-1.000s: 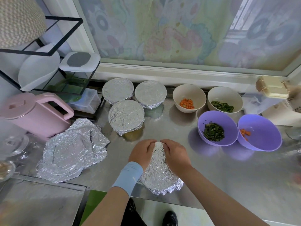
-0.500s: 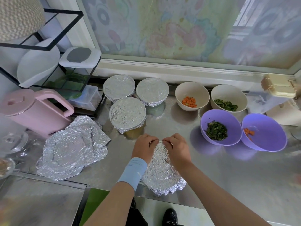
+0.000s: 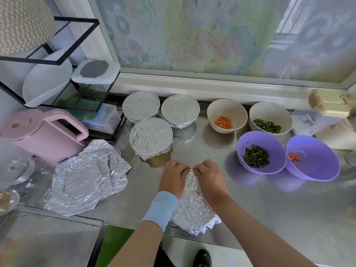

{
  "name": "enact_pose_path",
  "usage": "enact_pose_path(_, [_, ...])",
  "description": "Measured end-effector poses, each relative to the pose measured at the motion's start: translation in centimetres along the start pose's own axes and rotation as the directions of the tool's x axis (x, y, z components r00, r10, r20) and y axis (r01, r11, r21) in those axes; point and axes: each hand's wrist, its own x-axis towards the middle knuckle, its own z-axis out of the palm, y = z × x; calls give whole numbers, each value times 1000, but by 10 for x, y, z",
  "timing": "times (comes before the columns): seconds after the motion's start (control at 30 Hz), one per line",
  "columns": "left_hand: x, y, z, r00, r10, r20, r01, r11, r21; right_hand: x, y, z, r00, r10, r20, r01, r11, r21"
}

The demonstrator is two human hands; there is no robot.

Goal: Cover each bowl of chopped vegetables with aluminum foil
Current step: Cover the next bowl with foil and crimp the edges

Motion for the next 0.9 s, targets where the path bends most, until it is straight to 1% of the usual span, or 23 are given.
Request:
enact_pose_path(0.1, [-5, 0, 3, 998, -58, -32, 58, 998, -4, 4, 0, -2, 996, -88, 12, 88, 996, -30])
enact_pose_path(0.17, [-9, 1, 4, 994, -86, -64, 87, 996, 19, 6, -1, -4, 991, -133, 16, 134, 986, -102])
enact_pose_path(0.23, [-12, 3, 4, 991, -103, -81, 107, 993, 47, 5, -2, -7, 995, -100, -5, 98, 986, -132])
enact_pose_path(0.3, [-14, 4, 3, 992, -98, -80, 103, 993, 60, 3, -2, -7, 1000, -28, -12, 26, 994, -110])
enact_pose_path(0.4, [-16, 1, 4, 995, -82, -63, 83, 996, 24, 1, 0, -4, 998, 58, 22, -58, 998, -14])
enact_pose_path(0.5, [-15, -1, 5, 990, -131, -56, 130, 991, -26, 0, 1, -3, 993, 107, 52, -110, 991, 69])
enact_pose_path(0.6, [-16, -1, 6, 980, -183, -84, 180, 983, -33, 6, 0, -6, 995, 63, 83, -70, 994, 84])
enact_pose_path(0.7, [-21, -2, 7, 953, -254, -164, 252, 967, -34, 17, -6, -8, 993, -44, 108, 39, 998, 49])
enact_pose_path(0.73, [-22, -2, 7, 940, -283, -190, 281, 959, -38, 20, -8, -7, 991, -50, 123, 47, 999, 27])
enact_pose_path(0.8, [-24, -2, 6, 922, -320, -220, 317, 947, -51, 21, -10, -5, 989, -11, 145, 12, 1000, -1])
enact_pose_path(0.9, [-25, -2, 8, 918, -336, -209, 329, 942, -66, 16, -9, -2, 991, 31, 131, -36, 999, 38])
